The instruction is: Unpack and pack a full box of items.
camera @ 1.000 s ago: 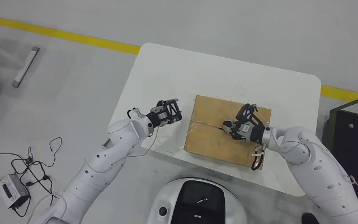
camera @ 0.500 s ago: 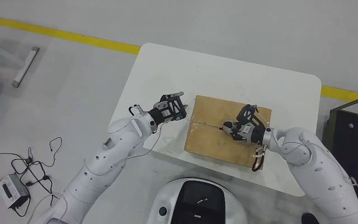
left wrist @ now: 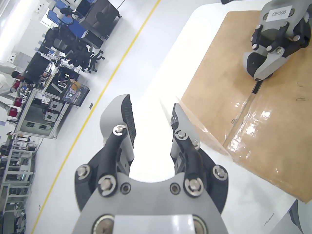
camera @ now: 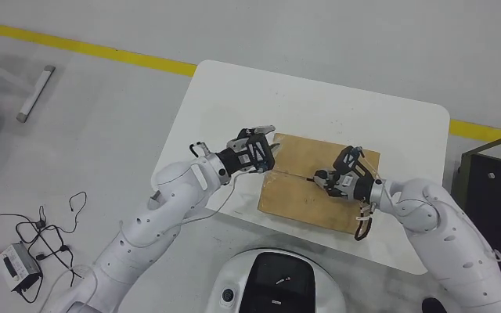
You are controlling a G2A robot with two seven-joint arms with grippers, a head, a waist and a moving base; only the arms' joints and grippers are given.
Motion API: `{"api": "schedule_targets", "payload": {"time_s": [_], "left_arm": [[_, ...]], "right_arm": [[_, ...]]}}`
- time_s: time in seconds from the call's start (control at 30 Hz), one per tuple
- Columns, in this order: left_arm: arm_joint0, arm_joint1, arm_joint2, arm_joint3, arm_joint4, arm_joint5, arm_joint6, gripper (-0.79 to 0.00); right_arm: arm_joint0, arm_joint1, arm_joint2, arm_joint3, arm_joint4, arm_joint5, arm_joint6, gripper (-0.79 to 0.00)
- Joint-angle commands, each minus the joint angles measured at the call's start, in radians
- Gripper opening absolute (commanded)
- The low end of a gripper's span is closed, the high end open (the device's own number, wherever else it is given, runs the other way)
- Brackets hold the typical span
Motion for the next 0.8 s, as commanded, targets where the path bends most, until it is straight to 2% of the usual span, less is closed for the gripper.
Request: {"api": "schedule_targets", "payload": {"time_s": [0.0, 0.13, 0.2, 0.23, 0.27, 0.3, 0.77], "left_arm": [[-0.01, -0.003, 0.014, -0.004, 0.002, -0.004, 0.007, -0.443], [-0.027, -0.011, 0.039, -0.017, -0.004, -0.009, 0.016, -0.44], [-0.033, -0.014, 0.049, -0.024, -0.006, -0.015, 0.02, -0.403], [-0.036, -0.015, 0.053, -0.026, -0.006, -0.018, 0.02, -0.283], [-0.039, -0.016, 0.057, -0.029, -0.005, -0.021, 0.022, -0.086], [-0.041, -0.017, 0.059, -0.03, -0.005, -0.023, 0.022, 0.0], [-0.088, -0.032, 0.065, -0.069, -0.071, -0.07, 0.015, 0.0]], "right_arm": [[-0.005, 0.001, 0.006, -0.008, -0.001, 0.003, 0.006, -0.785], [-0.017, 0.003, 0.011, -0.012, 0.001, 0.01, 0.017, -0.785], [-0.022, 0.003, 0.009, -0.011, -0.003, 0.014, 0.018, -0.785], [-0.024, 0.003, 0.008, -0.011, -0.003, 0.015, 0.016, -0.785], [-0.025, 0.002, 0.007, -0.009, -0.005, 0.017, 0.015, -0.785], [-0.026, 0.002, 0.007, -0.009, -0.006, 0.02, 0.013, -0.785], [-0.035, -0.001, 0.008, -0.003, -0.017, 0.022, -0.004, -0.785]]}}
